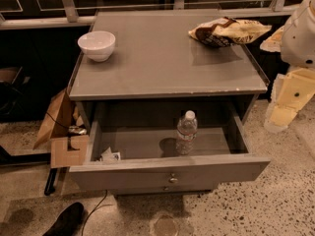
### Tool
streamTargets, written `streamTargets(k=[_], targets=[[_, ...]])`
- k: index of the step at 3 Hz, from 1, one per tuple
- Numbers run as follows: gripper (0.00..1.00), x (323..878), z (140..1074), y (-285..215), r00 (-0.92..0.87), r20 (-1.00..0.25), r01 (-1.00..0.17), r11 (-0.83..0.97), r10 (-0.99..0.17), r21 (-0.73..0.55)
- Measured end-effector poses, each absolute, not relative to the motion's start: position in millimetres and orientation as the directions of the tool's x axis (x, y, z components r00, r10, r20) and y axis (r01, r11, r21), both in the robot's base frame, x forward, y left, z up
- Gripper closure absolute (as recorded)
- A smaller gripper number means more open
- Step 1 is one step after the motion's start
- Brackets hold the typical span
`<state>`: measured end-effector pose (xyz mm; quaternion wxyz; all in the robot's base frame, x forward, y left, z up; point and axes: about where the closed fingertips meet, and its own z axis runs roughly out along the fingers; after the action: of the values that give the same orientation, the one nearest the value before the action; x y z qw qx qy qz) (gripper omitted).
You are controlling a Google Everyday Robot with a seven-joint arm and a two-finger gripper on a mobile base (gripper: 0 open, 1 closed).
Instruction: Pick water bottle from top drawer and place on counter
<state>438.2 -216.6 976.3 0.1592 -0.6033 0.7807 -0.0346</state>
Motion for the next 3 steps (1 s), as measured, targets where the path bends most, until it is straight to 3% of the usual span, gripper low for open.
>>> streamTargets(k=[1,3], targets=[[0.0,438.2,976.3,-216.6,-0.221,-0.207,-0.931,0.27,-0.953,-0.246],[0.42,436.7,970.1,-208.1,-0.223,-0.258,-0.924,0.289,-0.94,-0.253]])
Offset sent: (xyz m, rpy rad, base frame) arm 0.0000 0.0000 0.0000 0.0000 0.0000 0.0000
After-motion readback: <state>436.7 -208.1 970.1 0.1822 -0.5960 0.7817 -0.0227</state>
